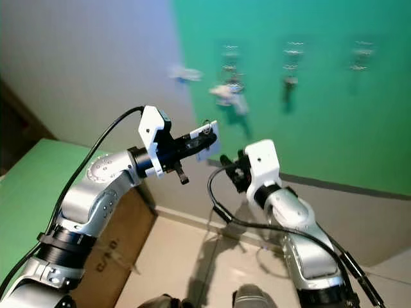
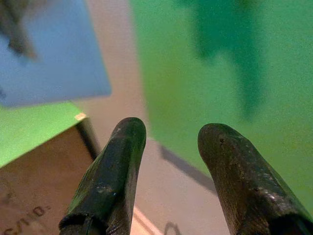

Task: Hang keys on a hook

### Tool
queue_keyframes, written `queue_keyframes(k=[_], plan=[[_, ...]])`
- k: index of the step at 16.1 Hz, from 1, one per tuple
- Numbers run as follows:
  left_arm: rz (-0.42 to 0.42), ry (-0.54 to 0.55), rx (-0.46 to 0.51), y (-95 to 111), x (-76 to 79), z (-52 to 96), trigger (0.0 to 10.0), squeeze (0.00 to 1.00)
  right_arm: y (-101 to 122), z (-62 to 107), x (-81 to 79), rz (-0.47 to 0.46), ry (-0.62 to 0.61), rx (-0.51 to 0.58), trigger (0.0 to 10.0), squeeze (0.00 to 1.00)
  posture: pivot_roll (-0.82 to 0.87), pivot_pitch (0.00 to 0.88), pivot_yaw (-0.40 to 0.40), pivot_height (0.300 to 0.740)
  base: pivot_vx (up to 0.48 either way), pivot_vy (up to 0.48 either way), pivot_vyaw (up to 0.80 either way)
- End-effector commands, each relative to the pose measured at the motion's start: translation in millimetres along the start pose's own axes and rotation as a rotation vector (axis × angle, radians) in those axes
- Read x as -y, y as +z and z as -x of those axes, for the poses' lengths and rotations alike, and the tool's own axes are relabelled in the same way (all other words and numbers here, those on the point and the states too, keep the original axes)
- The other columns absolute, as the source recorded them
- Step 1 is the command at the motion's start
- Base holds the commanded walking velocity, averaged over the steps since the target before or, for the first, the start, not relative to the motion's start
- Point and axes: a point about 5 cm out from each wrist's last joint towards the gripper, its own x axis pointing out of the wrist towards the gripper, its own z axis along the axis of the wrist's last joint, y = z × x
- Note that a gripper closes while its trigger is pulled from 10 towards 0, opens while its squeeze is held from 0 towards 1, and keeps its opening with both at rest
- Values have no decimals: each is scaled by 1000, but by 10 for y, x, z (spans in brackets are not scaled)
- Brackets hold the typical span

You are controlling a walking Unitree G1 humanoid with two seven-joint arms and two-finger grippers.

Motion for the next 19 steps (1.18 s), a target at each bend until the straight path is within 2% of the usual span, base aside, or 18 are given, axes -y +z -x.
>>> queue_keyframes(k=[1,6,12,19], plan=[[-23,-13,3,32,2,-3,0,0,12,-9,33,-6,-16,10,10000,0,-324,54,189,720,0,-472,0],[-30,-1,11,48,-20,-5,0,0,7,-40,-22,-6,-1,14,10000,0,-319,54,189,720,51,-424,0],[-45,4,6,56,-29,9,0,0,101,-46,-52,26,23,79,10000,0,-317,51,186,720,0,0,0],[-70,1,-9,59,-42,-21,0,0,81,-67,-57,15,43,52,10000,0,-322,35,182,720,0,0,-592]])
